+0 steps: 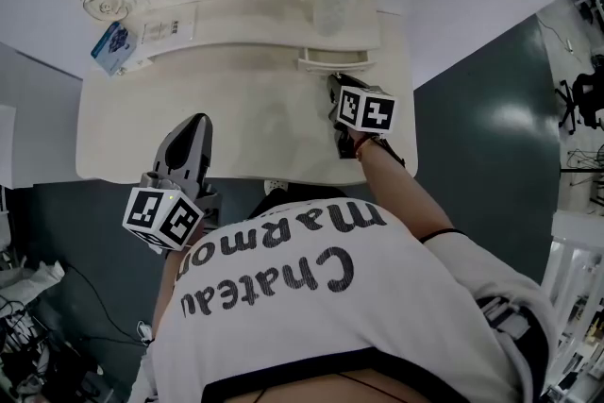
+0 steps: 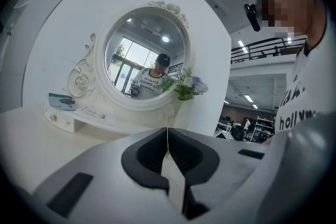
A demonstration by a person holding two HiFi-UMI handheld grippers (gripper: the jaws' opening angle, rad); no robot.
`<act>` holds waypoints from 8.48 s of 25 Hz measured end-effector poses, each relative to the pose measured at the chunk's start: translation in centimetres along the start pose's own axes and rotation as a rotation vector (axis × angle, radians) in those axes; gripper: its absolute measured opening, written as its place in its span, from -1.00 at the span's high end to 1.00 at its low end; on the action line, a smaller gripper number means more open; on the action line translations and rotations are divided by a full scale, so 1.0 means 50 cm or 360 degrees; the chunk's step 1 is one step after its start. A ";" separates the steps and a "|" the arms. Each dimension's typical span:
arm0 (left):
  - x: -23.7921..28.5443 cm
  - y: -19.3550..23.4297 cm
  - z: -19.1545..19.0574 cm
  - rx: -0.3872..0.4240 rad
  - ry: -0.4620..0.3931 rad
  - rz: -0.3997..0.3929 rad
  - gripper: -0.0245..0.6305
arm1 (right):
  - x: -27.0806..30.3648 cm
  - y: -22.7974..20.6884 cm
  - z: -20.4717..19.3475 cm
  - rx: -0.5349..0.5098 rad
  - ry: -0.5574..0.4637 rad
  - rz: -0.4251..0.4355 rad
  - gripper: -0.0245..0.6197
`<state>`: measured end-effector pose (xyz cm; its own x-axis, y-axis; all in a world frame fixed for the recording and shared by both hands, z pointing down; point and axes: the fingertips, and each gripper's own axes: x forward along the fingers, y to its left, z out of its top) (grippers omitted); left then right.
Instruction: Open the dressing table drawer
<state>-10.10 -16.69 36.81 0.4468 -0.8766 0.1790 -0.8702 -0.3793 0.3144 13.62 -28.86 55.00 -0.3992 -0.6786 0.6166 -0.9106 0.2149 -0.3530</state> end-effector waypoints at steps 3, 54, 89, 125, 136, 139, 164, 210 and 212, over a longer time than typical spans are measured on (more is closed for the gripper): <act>0.004 -0.004 -0.003 0.0010 0.0007 -0.0013 0.85 | 0.000 0.000 -0.001 -0.0002 0.0002 0.0008 0.60; -0.019 -0.026 -0.028 -0.0042 0.0027 -0.0074 0.85 | -0.043 0.015 -0.044 -0.0092 -0.0001 -0.0029 0.60; -0.041 -0.020 -0.016 -0.0032 -0.0004 -0.0077 0.85 | -0.067 0.028 -0.074 -0.0110 -0.0004 -0.0068 0.60; -0.043 -0.007 0.015 -0.0005 -0.0068 -0.0057 0.85 | -0.072 0.029 -0.078 -0.0084 0.0000 -0.0075 0.60; -0.030 -0.004 0.022 -0.0001 -0.0069 -0.0074 0.85 | -0.068 0.029 -0.064 -0.0085 -0.0003 -0.0078 0.60; -0.028 -0.001 0.021 -0.0005 -0.0065 -0.0072 0.85 | -0.068 0.030 -0.065 -0.0091 -0.0004 -0.0077 0.60; -0.012 0.006 0.028 -0.0020 -0.0087 -0.0055 0.85 | -0.060 0.032 -0.060 -0.0068 0.0031 -0.0033 0.60; 0.042 -0.167 -0.048 -0.0063 -0.0095 -0.0068 0.85 | -0.309 0.092 0.163 -0.0309 -0.0551 0.0472 0.72; 0.040 -0.163 -0.045 -0.0060 -0.0096 -0.0065 0.85 | -0.309 0.102 0.164 -0.0329 -0.0548 0.0479 0.73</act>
<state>-1.66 -14.68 36.70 0.4672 -0.8774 0.1092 -0.8427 -0.4046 0.3552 15.99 -23.04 37.91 -0.6204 -0.7503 0.2283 -0.7767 0.5476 -0.3112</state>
